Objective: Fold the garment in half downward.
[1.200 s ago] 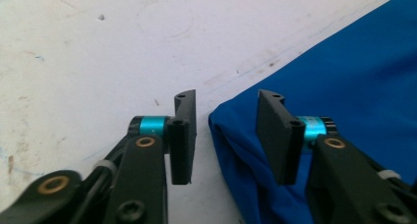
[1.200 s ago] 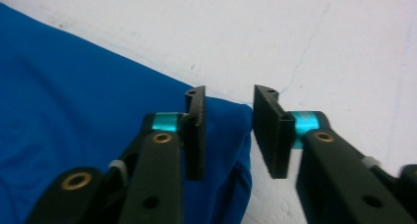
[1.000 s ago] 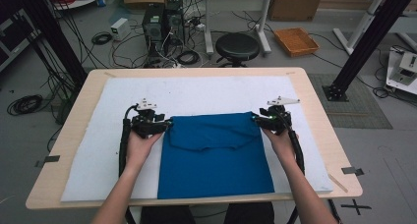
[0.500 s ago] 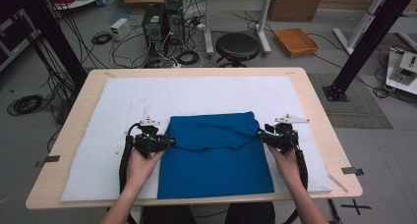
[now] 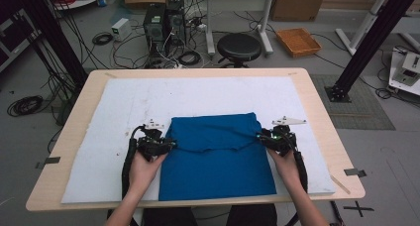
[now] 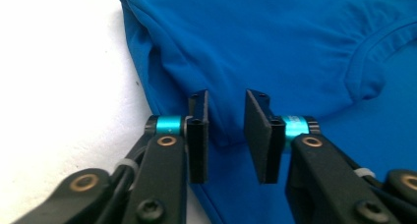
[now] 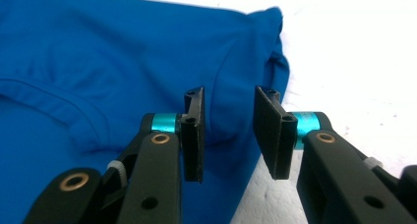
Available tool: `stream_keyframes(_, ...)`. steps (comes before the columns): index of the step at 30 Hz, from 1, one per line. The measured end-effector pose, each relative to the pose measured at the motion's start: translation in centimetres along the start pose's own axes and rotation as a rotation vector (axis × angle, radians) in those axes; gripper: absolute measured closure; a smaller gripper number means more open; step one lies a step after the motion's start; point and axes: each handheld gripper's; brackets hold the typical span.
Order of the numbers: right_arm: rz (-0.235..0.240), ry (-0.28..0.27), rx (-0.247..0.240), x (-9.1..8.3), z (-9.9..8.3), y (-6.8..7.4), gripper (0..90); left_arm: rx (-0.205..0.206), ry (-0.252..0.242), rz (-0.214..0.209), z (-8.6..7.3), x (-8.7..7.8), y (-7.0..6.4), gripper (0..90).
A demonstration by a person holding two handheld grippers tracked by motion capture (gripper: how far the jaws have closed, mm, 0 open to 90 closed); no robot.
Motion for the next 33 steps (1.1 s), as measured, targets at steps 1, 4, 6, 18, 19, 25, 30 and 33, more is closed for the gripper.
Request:
stream_keyframes(1, -0.004, 0.009, 0.0, 0.2, 0.0, 0.0, 66.9, 0.006, 0.005, -0.003, 0.0, 0.0, 0.1, 75.7)
stream_keyframes(4, -0.004, 0.042, -0.005, 0.8, -0.2, 0.1, 75.6, 0.01, -0.006, -0.011, 0.1, -0.1, 0.1, 82.4)
stream_keyframes(6, 0.004, 0.05, -0.016, 1.1, -0.4, 0.1, 84.9, 0.018, -0.017, -0.015, 0.1, -0.2, 0.1, 86.7)
stream_keyframes(18, 0.04, 0.006, 0.0, -0.7, 0.1, 0.2, 87.4, -0.006, -0.076, -0.063, 0.8, -1.7, 0.3, 88.0)
stream_keyframes(19, 0.044, 0.001, 0.001, -0.9, 0.1, 0.2, 87.4, -0.006, -0.075, -0.073, 0.8, -1.8, 0.3, 88.0)
stream_keyframes(25, 0.073, 0.019, 0.019, -2.6, 0.1, 0.2, 87.4, -0.03, -0.078, -0.136, 0.7, -2.8, 0.2, 88.0)
stream_keyframes(30, 0.111, 0.036, 0.029, -4.9, -0.5, 0.8, 87.3, -0.042, -0.072, -0.2, 0.0, -4.2, -0.4, 88.0)
stream_keyframes(33, 0.135, 0.043, 0.042, -6.1, -0.9, 1.2, 87.3, -0.047, -0.071, -0.226, -0.7, -5.4, -1.2, 88.0)
Point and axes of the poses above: each handheld gripper's, and its own axes: x roughly forward along the jaws, z roughly out of its top, y roughly to its left, and after that the axes turned 9 degrees about -y, right-handed
